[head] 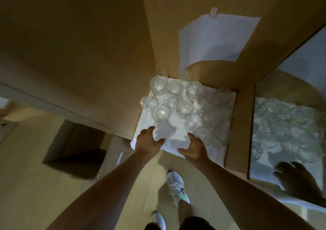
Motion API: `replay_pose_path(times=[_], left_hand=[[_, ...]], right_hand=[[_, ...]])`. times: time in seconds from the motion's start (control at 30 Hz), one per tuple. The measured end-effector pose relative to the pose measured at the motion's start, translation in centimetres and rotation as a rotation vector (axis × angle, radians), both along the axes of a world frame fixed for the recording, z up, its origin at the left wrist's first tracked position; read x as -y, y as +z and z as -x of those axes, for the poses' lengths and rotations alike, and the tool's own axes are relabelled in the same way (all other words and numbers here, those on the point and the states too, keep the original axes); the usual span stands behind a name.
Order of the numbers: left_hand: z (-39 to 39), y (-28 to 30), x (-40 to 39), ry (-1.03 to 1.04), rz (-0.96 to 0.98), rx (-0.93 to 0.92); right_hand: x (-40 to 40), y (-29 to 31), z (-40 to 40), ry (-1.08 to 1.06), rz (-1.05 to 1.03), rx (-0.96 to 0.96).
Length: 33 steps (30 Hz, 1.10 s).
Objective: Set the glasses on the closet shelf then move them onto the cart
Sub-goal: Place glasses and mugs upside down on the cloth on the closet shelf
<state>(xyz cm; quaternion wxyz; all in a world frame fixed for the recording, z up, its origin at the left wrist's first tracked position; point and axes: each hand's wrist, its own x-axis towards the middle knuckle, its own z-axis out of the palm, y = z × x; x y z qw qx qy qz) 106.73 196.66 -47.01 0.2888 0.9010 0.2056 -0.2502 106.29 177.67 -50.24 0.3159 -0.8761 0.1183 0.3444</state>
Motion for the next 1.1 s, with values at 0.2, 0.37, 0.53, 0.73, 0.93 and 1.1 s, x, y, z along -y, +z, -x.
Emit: replay_pose_path(times=[0.2,0.37,0.53,0.73,0.93,1.1], left_hand=[[-0.5,-4.2,0.7,0.003,0.040,-0.053],[-1.4,-8.0,1.4,-0.045,0.081,-0.110],[-3.3,-11.4,2.8,-0.102,0.135,-0.140],[-6.3,-14.4,4.9,-0.144,0.222,-0.002],[-9.2,-17.4,6.2,-0.278,0.277,0.190],[-10.5,-18.8,7.1,-0.471,0.208,0.286]], right_hand=[[-0.2,-3.5,0.1,-0.063,0.031,-0.089],[-0.1,-6.4,0.5,-0.273,0.027,-0.152],[-0.2,-9.1,1.1,-0.522,-0.013,-0.208],[-1.4,-12.5,0.6,-0.787,-0.135,-0.181],[-3.5,-16.6,-1.3,-1.424,-0.647,-0.149],[-4.2,-18.4,-3.1,-1.737,-1.028,-0.152]])
